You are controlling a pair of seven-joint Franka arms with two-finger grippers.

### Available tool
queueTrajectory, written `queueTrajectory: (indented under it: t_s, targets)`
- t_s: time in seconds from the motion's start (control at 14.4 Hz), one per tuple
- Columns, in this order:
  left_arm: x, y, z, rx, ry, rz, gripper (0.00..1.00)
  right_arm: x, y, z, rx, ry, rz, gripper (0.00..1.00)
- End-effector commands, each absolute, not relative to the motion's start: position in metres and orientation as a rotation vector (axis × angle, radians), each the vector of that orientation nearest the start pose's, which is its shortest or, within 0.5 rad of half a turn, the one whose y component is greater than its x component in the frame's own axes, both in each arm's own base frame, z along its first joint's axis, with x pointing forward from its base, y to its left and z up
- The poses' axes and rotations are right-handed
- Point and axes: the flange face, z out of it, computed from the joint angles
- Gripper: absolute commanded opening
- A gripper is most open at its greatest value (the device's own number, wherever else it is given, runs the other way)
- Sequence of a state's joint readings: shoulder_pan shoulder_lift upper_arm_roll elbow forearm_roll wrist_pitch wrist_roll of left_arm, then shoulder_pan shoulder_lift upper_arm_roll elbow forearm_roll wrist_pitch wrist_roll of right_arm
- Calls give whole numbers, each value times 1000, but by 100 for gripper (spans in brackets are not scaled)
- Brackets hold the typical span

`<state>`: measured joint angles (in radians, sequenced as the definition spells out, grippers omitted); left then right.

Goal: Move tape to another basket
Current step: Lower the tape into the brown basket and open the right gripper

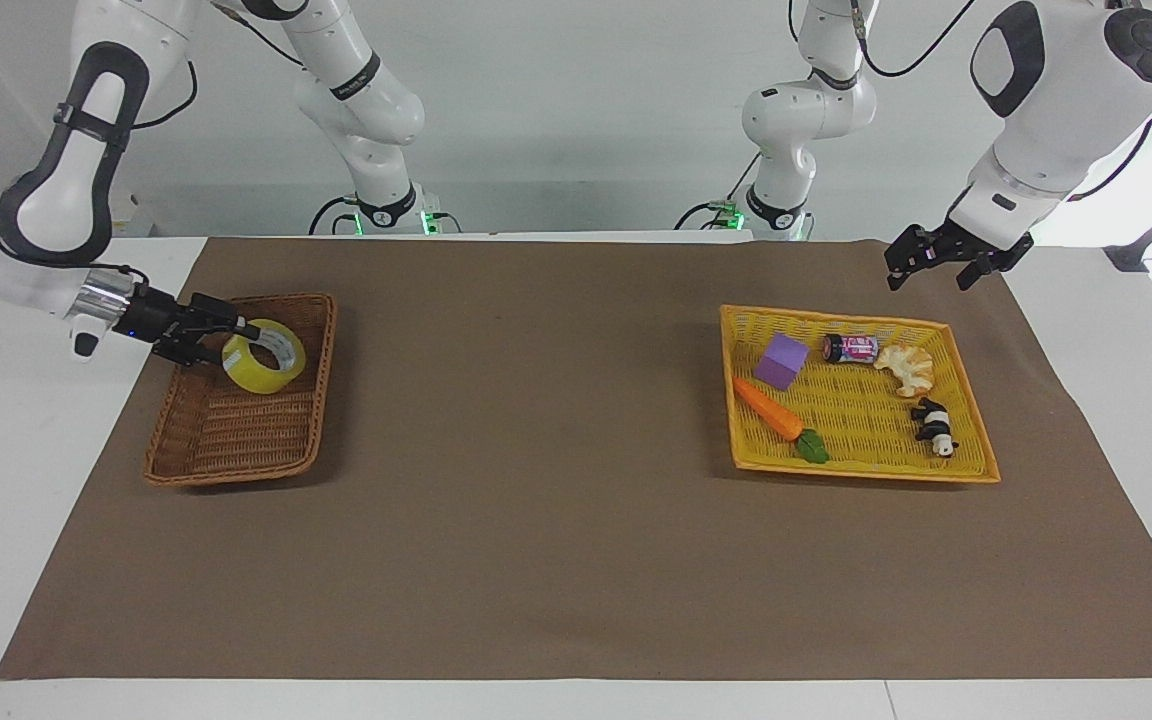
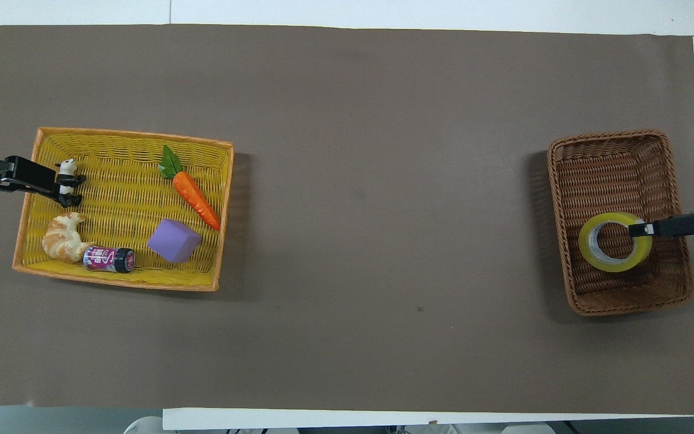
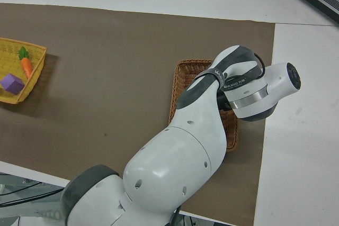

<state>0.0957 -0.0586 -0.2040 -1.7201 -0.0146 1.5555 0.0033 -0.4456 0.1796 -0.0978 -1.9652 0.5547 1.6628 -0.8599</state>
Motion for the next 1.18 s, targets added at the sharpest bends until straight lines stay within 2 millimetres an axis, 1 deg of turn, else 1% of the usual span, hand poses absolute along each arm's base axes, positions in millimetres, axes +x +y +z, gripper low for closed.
queueTrajectory:
  t_s: [0.0, 0.14, 0.28, 0.35, 0.49, 0.56, 0.62, 0.69, 0.76, 0.83, 0.97, 1.11]
  targets:
    - [529, -59, 587, -3108, 181, 179, 99, 496, -232, 397, -2500, -224, 10, 100]
    - [531, -55, 587, -3112, 164, 170, 99, 494, -231, 412, -2513, -228, -13, 100]
    - [529, -54, 584, -3111, 157, 182, 99, 492, -228, 433, -2544, -224, -33, 100]
    - [528, -54, 582, -3110, 159, 189, 99, 495, -221, 446, -2565, -217, -38, 100]
    - [527, -57, 582, -3109, 159, 201, 99, 503, -196, 481, -2663, -199, -2, 100]
    - [527, -54, 583, -3110, 152, 194, 99, 507, -178, 497, -2725, -218, 26, 100]
    - [528, -49, 581, -3111, 135, 196, 99, 507, -159, 517, -2792, -239, 49, 100]
    - [528, -47, 582, -3111, 130, 194, 99, 503, -144, 533, -2845, -235, 78, 100]
    - [528, -46, 582, -3112, 128, 194, 99, 497, -125, 553, -2905, -217, 108, 100]
    - [528, -46, 582, -3112, 126, 194, 99, 492, -113, 569, -2962, -185, 129, 100]
    - [528, -47, 581, -3112, 130, 196, 99, 493, -104, 599, -3037, -119, 152, 100]
    - [529, -45, 581, -3112, 126, 196, 99, 498, -106, 624, -3062, -14, 115, 100]
